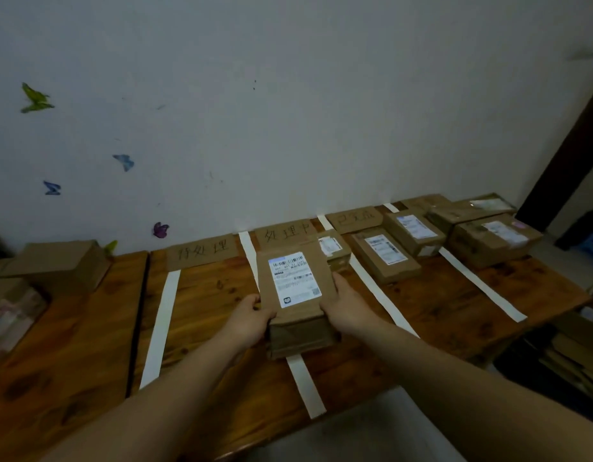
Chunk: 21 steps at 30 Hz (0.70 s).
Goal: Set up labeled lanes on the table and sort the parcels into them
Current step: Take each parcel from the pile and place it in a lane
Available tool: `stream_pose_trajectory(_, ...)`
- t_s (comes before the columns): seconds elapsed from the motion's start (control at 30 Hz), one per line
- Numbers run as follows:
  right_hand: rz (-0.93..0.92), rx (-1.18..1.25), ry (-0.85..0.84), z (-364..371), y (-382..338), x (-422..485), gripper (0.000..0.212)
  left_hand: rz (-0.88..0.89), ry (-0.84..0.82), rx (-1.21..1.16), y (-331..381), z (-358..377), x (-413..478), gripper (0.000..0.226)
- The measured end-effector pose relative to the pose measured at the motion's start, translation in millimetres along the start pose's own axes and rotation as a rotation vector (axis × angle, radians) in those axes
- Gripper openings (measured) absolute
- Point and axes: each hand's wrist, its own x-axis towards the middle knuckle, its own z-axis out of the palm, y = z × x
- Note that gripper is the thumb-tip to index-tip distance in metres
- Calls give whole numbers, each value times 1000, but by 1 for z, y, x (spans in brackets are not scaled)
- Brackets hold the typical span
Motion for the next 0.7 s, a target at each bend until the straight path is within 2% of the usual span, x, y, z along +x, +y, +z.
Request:
stream_pose_trajectory(0.33, 37, -120, -121, -8, 18, 104, 36, -90, 14, 35, 15, 20, 80, 40)
stream_pose_trajectory(0.5, 6, -228, -190, -19, 26, 144, 44, -125, 73, 37, 22, 34, 109, 42)
stream_pose_trajectory(0.7, -50, -247, -345, -26, 37, 170, 67, -191, 166, 37, 23, 48, 132, 41)
